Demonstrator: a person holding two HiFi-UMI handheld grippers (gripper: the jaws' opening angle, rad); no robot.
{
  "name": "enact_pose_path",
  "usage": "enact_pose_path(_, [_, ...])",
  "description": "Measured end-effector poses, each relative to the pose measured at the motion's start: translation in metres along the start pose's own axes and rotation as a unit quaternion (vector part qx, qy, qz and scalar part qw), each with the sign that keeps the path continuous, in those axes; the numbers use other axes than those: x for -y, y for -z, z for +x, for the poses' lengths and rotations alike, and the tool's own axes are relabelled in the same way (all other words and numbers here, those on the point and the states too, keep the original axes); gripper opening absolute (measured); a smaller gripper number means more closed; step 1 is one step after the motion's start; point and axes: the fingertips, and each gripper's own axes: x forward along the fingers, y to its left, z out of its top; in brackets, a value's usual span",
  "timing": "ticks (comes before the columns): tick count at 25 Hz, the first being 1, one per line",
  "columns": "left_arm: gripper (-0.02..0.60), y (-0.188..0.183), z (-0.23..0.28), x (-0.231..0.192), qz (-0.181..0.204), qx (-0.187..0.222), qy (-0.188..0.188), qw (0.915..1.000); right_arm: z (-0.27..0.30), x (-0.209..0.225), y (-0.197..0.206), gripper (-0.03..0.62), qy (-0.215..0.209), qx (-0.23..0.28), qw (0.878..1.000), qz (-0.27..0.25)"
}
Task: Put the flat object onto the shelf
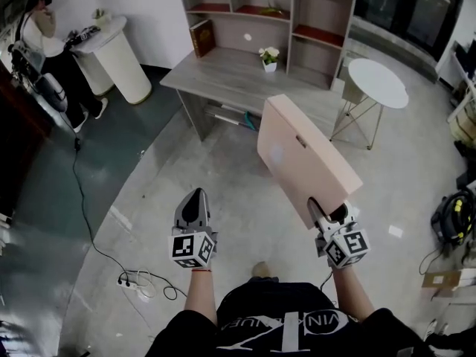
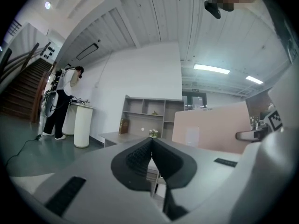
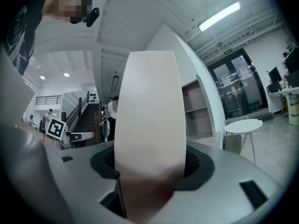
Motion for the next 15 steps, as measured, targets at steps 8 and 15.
enact_pose_path(8, [0.005,0.026,0.023,-0.027,-0.015,-0.021,-0.005,0.9996,0.045,0.005,0.013,0.284,0.0,-0.021,1.0,0.016])
enact_pose_path(15, [0.004,0.011,0.05,-0.07,-0.018,0.003,-0.024,0.9995,0.118,0.005,0.016,0.284,-0.037,-0.019,0.999,0.029])
